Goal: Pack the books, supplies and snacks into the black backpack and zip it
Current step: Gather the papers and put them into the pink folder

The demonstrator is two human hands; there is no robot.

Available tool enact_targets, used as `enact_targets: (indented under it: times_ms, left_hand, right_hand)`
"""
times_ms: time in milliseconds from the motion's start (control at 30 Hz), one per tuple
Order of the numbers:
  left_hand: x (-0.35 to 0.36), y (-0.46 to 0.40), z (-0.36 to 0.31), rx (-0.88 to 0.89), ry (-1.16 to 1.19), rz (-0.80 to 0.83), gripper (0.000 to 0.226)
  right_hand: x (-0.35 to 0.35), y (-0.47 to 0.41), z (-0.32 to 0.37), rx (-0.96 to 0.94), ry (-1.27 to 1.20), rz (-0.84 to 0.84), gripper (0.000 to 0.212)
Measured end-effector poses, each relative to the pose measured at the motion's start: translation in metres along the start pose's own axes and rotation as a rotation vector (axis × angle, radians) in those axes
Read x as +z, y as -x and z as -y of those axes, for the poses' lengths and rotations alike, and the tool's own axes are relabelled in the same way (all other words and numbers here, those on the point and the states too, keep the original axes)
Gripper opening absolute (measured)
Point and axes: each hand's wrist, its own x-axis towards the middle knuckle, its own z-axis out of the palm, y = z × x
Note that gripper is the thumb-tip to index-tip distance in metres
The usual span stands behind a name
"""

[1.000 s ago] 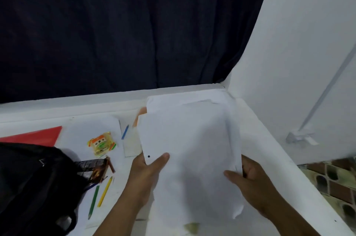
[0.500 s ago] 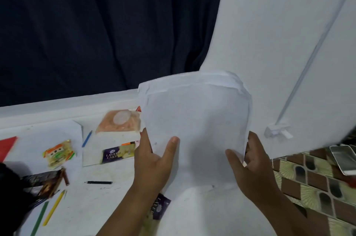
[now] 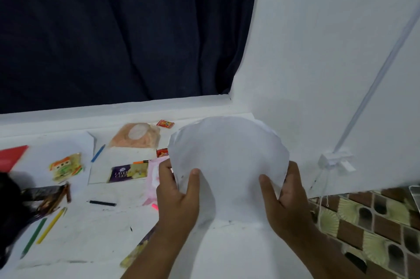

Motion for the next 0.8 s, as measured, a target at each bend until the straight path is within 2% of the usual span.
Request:
enact_targets:
  times_ms: [133, 200, 333, 467, 533, 700, 767, 800]
  left_hand:
    - [0.002, 0.017, 0.019, -0.088, -0.049, 0.053, 0.04]
    - [0.001, 0.019, 0.024, -0.116, -0.071, 0.05, 0.037]
    - [-0.001, 0.017, 0.03, -0.166, -0.087, 0.021, 0.03]
    - [-0.005, 0.023, 0.038, -0.263, -0.099, 0.102, 0.028]
    - [-0.009, 0.026, 0.039, -0.273, -0.115, 0.119, 0.027]
    - [-0.018, 0.022, 0.043, -0.309, -0.138, 0.14, 0.033]
    - [-0.023, 0.019, 0.043, -0.329, -0.136, 0.189, 0.033]
    - [-0.027, 0.017, 0.041, -0.327, -0.124, 0.196, 0.033]
  right_hand:
    - [0.003, 0.014, -0.025, 0.105, 0.035, 0.113, 0.023]
    - [0.002, 0.014, -0.028, 0.098, 0.052, 0.129, 0.018]
    - [0.003, 0.005, -0.024, 0.053, 0.087, 0.124, 0.02]
    - [0.013, 0.011, -0.037, 0.149, 0.104, 0.214, 0.016]
    - [0.016, 0.015, -0.039, 0.171, 0.095, 0.198, 0.013]
    - [0.027, 0.014, -0.033, 0.194, 0.13, 0.233, 0.022]
    - [0.032, 0.011, -0.031, 0.194, 0.15, 0.232, 0.046]
    - [0.033, 0.008, -0.028, 0.185, 0.158, 0.225, 0.051]
